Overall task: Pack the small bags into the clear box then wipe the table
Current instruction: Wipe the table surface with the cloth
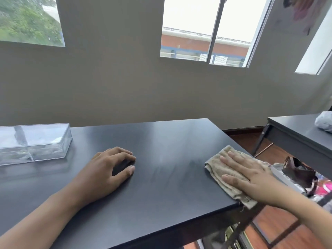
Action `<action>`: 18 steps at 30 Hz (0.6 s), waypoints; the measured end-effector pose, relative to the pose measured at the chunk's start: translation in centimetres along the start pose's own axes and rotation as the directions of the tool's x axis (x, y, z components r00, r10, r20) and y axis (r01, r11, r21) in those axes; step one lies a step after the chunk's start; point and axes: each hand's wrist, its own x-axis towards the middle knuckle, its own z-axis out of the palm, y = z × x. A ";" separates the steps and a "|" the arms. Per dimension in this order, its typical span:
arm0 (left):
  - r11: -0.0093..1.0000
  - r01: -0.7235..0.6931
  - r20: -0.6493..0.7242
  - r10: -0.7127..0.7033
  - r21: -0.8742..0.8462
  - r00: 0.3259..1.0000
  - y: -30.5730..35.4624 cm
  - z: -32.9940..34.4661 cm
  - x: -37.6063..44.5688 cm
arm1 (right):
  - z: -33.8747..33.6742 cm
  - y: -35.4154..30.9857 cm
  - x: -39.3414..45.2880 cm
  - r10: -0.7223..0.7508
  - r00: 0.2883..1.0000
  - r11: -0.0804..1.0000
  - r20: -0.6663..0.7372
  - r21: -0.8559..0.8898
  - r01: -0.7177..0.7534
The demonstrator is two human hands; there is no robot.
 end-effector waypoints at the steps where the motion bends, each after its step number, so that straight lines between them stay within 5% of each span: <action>1: 1.000 0.009 -0.014 -0.009 -0.001 1.000 0.1 -0.1 -0.1 | -0.1 0.3 2.0 0.035 0.999 0.999 -0.006 -0.017 -0.035; 8: 0.988 0.152 -0.164 -0.153 -0.019 0.974 0.1 -0.5 -0.7 | 0.2 -5.5 17.5 0.179 0.984 0.984 -0.025 0.017 -0.178; 18: 0.925 0.369 -0.353 -0.378 -0.094 0.856 -1.2 -0.9 -0.3 | 4.9 -22.8 17.2 -0.241 0.967 0.970 0.076 0.003 0.242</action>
